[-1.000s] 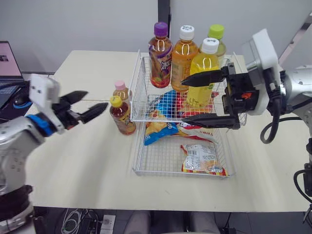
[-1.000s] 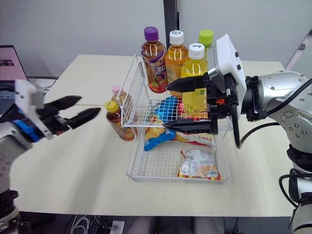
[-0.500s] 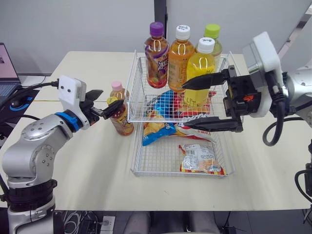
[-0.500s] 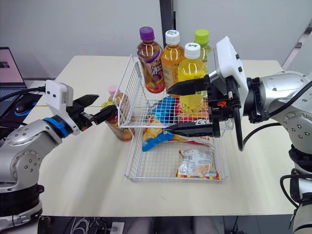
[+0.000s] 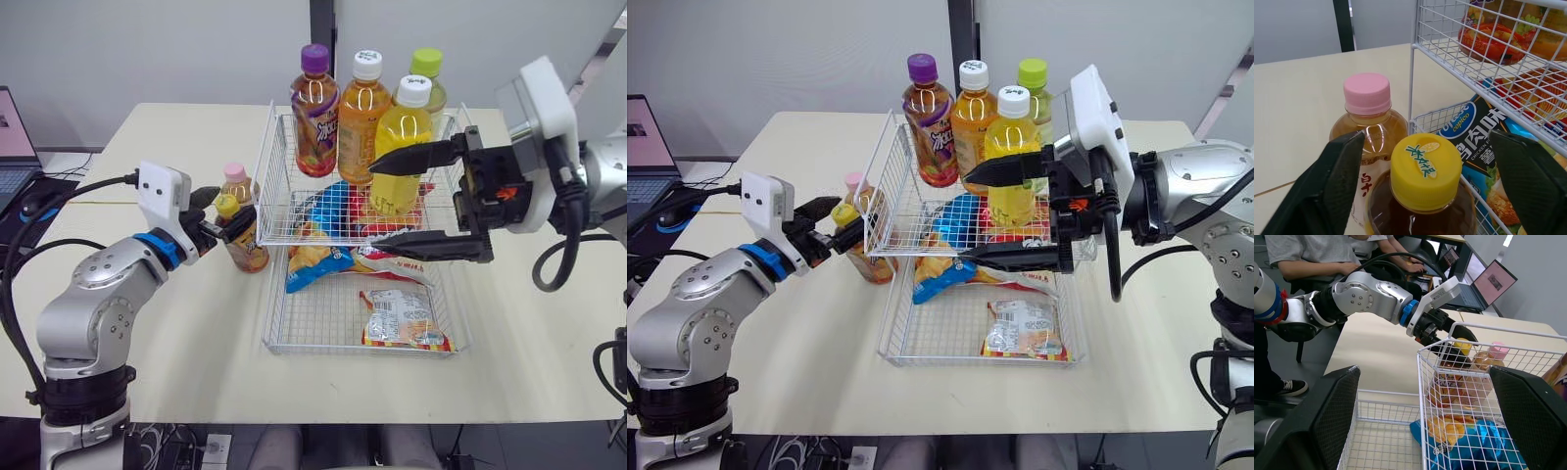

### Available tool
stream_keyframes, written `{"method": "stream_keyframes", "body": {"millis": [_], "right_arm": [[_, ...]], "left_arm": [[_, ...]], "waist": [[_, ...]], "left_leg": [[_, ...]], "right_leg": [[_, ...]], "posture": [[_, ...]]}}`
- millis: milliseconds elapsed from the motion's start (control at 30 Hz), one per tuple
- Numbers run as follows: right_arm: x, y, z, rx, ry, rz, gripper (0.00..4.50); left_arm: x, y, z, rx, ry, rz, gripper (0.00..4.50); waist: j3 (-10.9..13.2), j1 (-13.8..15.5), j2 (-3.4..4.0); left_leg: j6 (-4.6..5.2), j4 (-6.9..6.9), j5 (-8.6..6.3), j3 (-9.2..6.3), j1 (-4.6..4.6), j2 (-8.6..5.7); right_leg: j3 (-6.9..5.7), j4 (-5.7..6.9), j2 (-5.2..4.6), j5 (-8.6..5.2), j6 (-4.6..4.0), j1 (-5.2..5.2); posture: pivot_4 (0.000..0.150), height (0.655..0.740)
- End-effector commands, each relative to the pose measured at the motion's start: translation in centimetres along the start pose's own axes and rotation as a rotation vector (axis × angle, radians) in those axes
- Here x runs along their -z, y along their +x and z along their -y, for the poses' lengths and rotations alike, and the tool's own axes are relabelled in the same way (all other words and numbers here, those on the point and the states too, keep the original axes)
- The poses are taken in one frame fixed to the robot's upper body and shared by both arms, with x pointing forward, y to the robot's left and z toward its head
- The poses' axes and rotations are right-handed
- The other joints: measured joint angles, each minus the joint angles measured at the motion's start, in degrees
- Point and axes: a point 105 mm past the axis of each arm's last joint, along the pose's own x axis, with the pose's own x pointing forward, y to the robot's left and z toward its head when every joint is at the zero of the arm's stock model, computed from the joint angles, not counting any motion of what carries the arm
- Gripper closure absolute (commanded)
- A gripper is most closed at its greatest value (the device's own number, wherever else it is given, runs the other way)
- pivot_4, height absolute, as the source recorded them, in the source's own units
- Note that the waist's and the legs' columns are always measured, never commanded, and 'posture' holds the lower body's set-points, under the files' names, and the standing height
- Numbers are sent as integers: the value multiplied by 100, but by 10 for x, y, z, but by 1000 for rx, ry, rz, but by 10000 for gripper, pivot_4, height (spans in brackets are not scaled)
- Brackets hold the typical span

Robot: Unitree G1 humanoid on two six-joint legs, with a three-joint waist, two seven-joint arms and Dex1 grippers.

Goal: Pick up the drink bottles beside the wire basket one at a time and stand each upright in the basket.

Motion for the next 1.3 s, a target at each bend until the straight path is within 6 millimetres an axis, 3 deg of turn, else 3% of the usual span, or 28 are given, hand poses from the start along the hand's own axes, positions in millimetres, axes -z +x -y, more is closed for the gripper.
{"method": "stream_keyframes", "body": {"millis": [33,200,367,533,700,1067,1300], "right_arm": [[-10,-5,-4,5,-46,15,0],[-10,-5,-4,7,-46,18,0],[-9,-6,-4,9,-45,22,0],[-8,-8,-2,19,-47,26,0],[-10,-13,1,35,-43,33,0],[-19,-23,3,30,-50,59,0],[-27,-31,7,51,-57,73,0]], "left_arm": [[-4,-1,-2,-13,15,17,15724],[-2,-2,-4,-18,9,15,31189],[-6,-5,-4,-18,11,29,31286],[-26,-15,-4,-9,40,58,31286],[-66,-35,-14,-10,109,88,31286],[-160,-73,-13,161,120,120,31286],[-205,-77,-6,265,130,173,31286]], "waist": [[0,0,0],[0,-18,0],[0,-35,0],[0,-40,0],[1,-55,-1],[2,-64,-2],[3,-66,-1]], "left_leg": [[0,0,0,0,0,0],[0,0,0,-1,0,0],[0,0,0,-1,0,0],[0,0,0,-2,-1,1],[0,-2,0,-5,-4,2],[0,-1,0,-9,-7,4],[0,-5,0,-7,-4,4]], "right_leg": [[0,0,1,0,0,0],[0,0,2,0,0,0],[0,0,2,0,0,1],[-1,-1,2,0,0,0],[-1,-2,2,0,0,-4],[-4,-4,16,-1,0,-2],[-2,-2,20,-1,0,-3]], "posture": [[1500,7400],[1500,7400],[1500,7400],[1500,7400],[1500,7400],[1500,7400],[1500,7400]]}}
